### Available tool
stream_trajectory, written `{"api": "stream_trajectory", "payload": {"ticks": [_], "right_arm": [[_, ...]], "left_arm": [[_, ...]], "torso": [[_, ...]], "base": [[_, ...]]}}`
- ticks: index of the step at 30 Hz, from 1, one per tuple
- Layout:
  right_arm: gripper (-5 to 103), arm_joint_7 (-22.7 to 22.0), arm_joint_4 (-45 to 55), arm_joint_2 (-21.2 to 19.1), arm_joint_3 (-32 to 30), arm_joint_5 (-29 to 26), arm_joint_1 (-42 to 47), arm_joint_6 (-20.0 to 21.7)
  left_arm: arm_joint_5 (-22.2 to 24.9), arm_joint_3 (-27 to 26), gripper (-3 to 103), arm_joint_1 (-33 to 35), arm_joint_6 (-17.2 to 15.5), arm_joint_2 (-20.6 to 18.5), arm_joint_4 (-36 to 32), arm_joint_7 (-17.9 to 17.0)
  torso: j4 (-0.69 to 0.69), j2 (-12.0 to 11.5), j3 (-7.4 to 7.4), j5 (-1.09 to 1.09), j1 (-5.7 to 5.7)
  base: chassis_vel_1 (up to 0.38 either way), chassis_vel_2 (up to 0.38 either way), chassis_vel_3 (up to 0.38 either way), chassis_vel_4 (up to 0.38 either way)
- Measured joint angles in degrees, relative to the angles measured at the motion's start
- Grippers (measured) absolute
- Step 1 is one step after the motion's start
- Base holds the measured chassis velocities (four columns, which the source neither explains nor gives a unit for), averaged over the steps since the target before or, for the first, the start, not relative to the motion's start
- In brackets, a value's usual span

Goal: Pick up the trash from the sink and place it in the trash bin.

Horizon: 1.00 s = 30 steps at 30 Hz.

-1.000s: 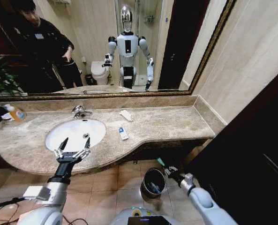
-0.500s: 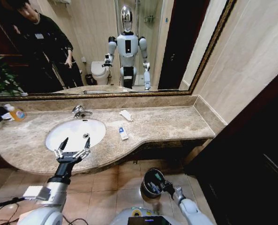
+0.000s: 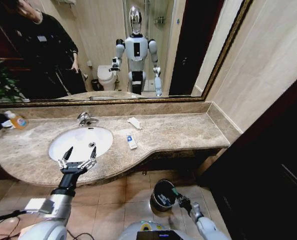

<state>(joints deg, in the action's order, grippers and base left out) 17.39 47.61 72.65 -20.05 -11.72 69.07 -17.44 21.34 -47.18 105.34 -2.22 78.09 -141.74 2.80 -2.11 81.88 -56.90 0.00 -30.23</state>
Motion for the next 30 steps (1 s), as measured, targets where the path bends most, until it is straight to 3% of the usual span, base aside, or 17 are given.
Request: {"api": "stream_trajectory", "payload": {"ticks": [16,17,24,30], "right_arm": [[18,-0.6,-0.9,6.3,0.3,3.1,-2.7,1.5],[32,-0.9,-2.2,6.5,0.3,3.7,-3.6,1.8],[54,-1.5,-2.6,7.4,0.3,4.8,-3.7,2.7],[80,-1.6,-2.2,8.7,0.4,6.0,-3.4,2.7]], "left_arm": [[0.0,0.0,100,0.0,0.0,0.0,0.0,0.0],[0.0,0.0,100,0.0,0.0,0.0,0.0,0.0],[0.0,0.0,100,0.0,0.0,0.0,0.0,0.0],[0.0,0.0,100,0.0,0.0,0.0,0.0,0.0]], "torso": [[0.00,0.0,0.00,-0.01,0.00],[0.00,0.0,0.00,0.00,0.00],[0.00,0.0,0.00,0.00,0.00],[0.00,0.0,0.00,0.00,0.00]], "base": [[0.000,0.000,0.000,0.000],[0.000,0.000,0.000,0.000],[0.000,0.000,0.000,0.000],[0.000,0.000,0.000,0.000]]}}
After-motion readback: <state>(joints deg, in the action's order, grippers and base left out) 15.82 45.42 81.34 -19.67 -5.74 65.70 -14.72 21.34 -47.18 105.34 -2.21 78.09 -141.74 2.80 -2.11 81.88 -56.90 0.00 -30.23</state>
